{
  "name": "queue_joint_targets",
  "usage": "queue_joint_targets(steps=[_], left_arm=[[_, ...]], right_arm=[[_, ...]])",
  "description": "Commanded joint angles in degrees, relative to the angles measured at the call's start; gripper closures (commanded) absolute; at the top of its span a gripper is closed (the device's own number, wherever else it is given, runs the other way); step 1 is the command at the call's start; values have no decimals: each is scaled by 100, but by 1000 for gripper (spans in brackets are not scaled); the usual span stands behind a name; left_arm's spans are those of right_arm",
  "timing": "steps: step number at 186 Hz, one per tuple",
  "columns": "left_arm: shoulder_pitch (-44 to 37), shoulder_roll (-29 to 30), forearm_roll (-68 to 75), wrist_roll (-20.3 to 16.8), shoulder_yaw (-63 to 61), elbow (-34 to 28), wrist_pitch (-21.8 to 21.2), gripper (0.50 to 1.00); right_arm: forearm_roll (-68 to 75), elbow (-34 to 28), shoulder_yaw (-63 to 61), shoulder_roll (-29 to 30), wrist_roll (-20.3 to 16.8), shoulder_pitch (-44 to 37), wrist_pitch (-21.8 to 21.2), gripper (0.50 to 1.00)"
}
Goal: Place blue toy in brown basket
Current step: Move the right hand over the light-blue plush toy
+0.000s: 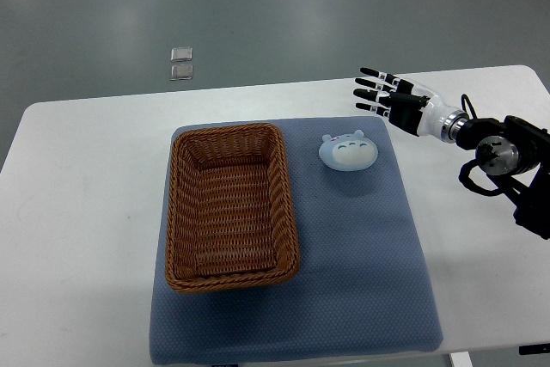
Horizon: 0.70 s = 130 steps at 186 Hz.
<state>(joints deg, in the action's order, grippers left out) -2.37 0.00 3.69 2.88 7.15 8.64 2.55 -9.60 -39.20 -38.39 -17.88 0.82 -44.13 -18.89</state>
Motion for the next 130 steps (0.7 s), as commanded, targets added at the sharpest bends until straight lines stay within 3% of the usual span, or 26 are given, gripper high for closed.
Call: queue_joint_targets(steps=[1, 43, 82, 130], left_arm=[[0, 0, 0, 2, 24, 15, 0, 500], [0, 0, 0, 2, 6, -2, 0, 500], [0, 0, 0, -7, -29, -20, 0, 500], [0, 0, 0, -7, -38, -2, 0, 500]], right_arm=[[-24, -9, 25, -5, 6, -34, -19, 583], [-666, -26, 16, -41, 59, -43, -71, 583], [-1510, -35, 25, -102, 314, -315, -511, 587], [-4911, -510, 60, -137, 744, -728, -590, 587]])
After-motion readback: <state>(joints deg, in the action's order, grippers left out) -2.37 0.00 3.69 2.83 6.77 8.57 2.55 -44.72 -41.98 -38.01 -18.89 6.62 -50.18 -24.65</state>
